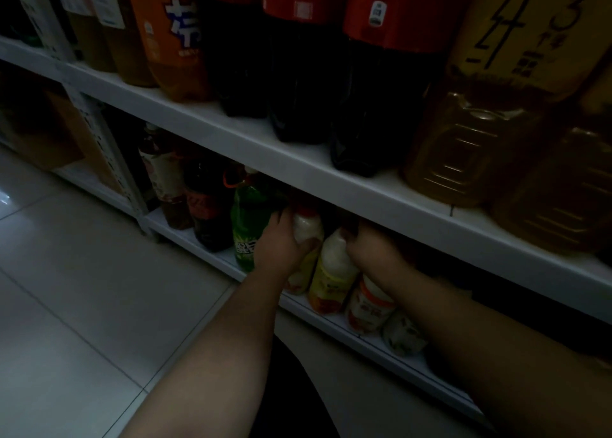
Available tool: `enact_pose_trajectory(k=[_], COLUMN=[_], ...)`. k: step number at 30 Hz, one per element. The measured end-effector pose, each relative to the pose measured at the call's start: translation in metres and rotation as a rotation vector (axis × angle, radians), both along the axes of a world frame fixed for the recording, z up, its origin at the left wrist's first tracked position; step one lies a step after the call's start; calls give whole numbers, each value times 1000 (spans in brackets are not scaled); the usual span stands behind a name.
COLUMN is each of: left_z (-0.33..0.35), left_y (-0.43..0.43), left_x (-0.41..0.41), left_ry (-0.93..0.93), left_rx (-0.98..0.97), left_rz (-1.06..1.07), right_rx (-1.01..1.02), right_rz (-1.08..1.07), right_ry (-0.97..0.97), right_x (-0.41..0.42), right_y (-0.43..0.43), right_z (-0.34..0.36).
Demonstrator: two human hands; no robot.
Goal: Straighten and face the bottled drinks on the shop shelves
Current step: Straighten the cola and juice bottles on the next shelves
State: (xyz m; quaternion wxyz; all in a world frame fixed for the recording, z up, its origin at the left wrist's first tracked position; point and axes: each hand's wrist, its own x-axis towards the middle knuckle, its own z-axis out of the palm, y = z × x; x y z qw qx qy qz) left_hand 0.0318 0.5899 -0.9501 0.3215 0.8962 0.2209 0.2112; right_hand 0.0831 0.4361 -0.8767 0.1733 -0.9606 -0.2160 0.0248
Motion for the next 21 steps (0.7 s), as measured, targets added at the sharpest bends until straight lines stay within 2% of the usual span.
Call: enact_pose_trajectory(k=[5,9,11,13,15,19,21], left_z=[-2,3,7,15,24,34,36], left_y=[0,-1,1,8,18,47,68], left_x=[0,-3,-5,-9,-16,-37,-45], left_ry=[5,46,60,28,18,65,60], left_rx=[2,-24,-53,-165,-300,-540,-546], left_rz=[-5,3,-42,-157,-196,-47,27], right_rx=[41,-68,-79,95,251,145,113], right_rz=[20,24,74,49,-1,135,226], right_ry=[-18,30,-49,-94,-45,-58,-56], right_x=[4,10,7,-5,-20,-40,-46], right_y=[-4,-4,-8,-16,-28,-43,-42], right_z=[-4,-4,1,8,17,28,36])
